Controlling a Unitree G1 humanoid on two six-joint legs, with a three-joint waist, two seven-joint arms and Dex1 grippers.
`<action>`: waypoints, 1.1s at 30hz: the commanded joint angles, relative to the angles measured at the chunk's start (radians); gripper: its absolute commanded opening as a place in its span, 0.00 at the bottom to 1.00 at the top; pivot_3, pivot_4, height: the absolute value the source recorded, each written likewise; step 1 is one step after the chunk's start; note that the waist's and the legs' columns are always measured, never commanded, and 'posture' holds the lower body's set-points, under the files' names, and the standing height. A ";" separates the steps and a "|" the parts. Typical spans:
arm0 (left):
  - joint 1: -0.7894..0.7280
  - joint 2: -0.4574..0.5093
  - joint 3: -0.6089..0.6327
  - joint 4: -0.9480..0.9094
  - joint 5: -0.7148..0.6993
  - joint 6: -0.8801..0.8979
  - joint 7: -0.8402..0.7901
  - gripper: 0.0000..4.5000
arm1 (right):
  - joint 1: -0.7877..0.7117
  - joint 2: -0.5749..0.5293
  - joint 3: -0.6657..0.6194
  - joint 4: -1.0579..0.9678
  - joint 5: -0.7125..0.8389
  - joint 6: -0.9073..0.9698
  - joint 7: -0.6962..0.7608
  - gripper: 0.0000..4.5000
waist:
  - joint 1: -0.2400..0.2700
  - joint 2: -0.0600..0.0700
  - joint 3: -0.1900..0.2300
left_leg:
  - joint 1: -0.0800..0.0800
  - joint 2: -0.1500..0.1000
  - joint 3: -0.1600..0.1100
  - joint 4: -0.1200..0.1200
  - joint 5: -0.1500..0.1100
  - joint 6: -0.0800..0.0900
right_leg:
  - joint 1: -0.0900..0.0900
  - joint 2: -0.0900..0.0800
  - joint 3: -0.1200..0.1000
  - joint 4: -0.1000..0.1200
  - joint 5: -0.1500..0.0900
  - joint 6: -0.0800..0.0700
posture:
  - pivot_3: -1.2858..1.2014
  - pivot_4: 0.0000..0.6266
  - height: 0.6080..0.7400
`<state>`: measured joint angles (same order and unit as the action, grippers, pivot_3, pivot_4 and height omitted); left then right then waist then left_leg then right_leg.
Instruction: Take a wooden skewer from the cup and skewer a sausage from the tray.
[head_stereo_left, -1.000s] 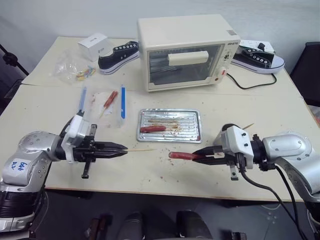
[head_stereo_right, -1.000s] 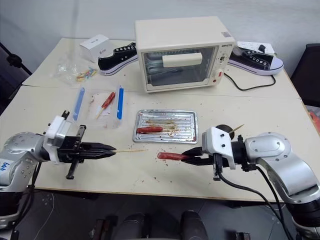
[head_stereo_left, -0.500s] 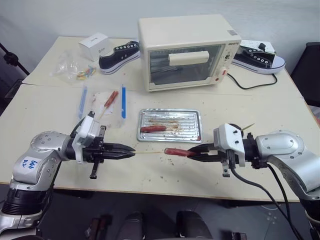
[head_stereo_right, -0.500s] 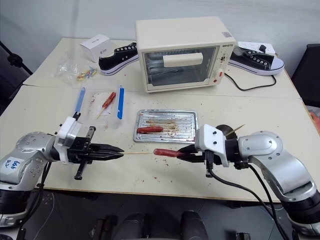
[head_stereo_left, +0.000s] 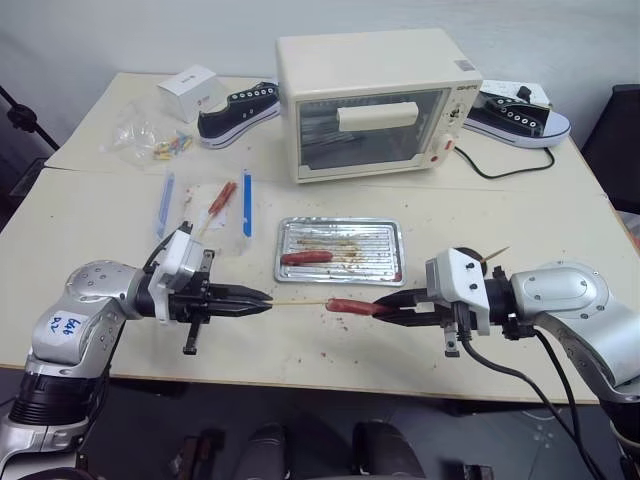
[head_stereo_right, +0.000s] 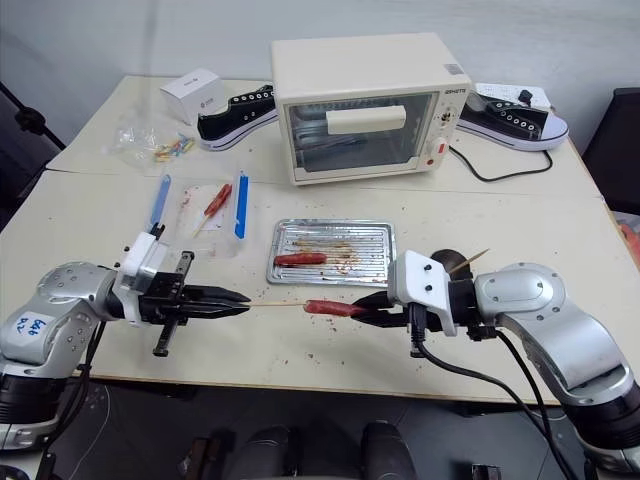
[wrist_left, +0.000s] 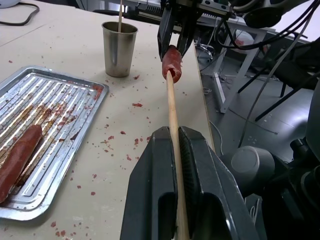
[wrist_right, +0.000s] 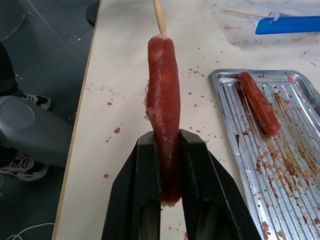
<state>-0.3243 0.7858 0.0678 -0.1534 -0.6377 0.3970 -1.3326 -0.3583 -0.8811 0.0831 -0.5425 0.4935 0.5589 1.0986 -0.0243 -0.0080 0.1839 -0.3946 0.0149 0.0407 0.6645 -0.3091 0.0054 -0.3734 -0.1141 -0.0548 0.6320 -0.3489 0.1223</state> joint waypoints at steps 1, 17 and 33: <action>-0.005 0.000 -0.006 -0.017 0.011 -0.015 -0.007 0.00 | -0.023 0.006 -0.005 -0.036 0.019 -0.004 0.000 0.07 | 0.000 0.000 0.000 | 0.000 0.000 0.000 0.000 0.000 0.000 | 0.000 0.000 0.000 0.000 0.000 0.000 | 0.52 0.24 1.00; -0.072 -0.082 -0.071 0.013 0.051 -0.042 0.016 0.00 | -0.113 0.031 0.078 -0.041 -0.007 -0.004 0.024 0.07 | 0.000 0.000 0.000 | 0.000 0.000 0.000 0.002 0.000 0.000 | 0.000 0.000 0.000 0.002 0.000 0.000 | 0.52 0.24 1.00; -0.103 -0.165 -0.075 0.033 0.077 -0.053 0.027 0.00 | -0.144 0.072 0.106 -0.040 -0.031 0.048 0.009 0.13 | 0.000 0.000 0.000 | 0.000 -0.001 0.000 0.003 0.000 0.000 | 0.000 0.000 0.000 0.004 0.000 0.000 | 0.52 0.24 1.00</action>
<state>-0.4157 0.6390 -0.0169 -0.0994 -0.5384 0.3563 -1.3224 -0.4985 -0.8292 0.1852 -0.5267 0.4243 0.6130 1.1091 -0.0241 -0.0081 0.1839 -0.3948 0.0143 0.0407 0.6671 -0.3090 0.0053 -0.3738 -0.1138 -0.0550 0.6355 -0.3489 0.1224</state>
